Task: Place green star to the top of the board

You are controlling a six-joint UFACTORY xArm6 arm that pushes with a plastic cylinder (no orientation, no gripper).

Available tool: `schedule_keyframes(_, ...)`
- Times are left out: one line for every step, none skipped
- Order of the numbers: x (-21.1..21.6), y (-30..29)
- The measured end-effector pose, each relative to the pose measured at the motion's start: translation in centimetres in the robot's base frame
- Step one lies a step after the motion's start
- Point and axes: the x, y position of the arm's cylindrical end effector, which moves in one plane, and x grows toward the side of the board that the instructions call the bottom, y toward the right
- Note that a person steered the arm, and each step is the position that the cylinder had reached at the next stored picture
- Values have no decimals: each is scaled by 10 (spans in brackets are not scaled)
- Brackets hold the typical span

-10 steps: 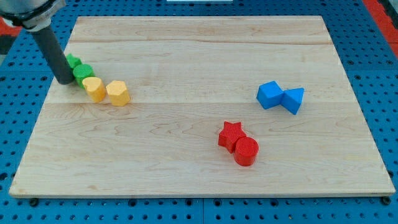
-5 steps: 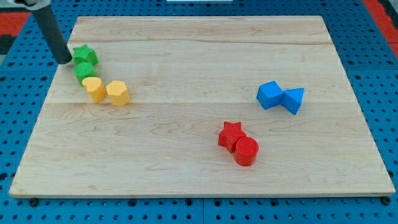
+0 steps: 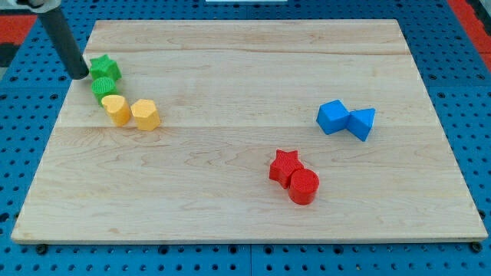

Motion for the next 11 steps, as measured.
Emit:
schedule_keyframes(-3,28)
schedule_keyframes(-18,41)
schedule_keyframes(-15,70)
schedule_keyframes(-1,69)
schedule_keyframes(1,94)
schedule_keyframes(1,140)
schedule_keyframes(1,174)
schedule_keyframes(-31,169)
schedule_keyframes(-78,159)
schedule_keyframes(-112,155)
schedule_keyframes(-127,135)
